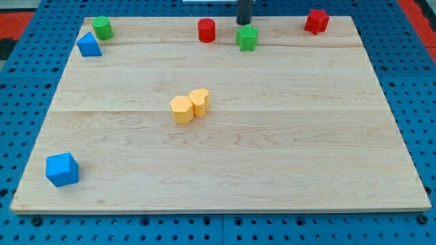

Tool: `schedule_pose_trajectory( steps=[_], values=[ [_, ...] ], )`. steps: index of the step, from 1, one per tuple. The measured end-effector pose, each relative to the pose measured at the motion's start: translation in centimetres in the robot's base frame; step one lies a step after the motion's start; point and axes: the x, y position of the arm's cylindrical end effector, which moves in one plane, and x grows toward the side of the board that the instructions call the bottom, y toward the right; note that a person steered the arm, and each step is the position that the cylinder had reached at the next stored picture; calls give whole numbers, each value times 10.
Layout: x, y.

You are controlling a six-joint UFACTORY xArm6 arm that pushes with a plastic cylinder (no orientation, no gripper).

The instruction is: Push the red circle towards the center of the board

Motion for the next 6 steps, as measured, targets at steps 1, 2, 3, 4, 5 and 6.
schedule_pose_trajectory(
  steps=[1,2,3,4,5,6],
  values=[
    [3,-48],
    [17,-62],
    [54,-82],
    [91,-109],
    [94,-134],
    [125,-153]
  ],
)
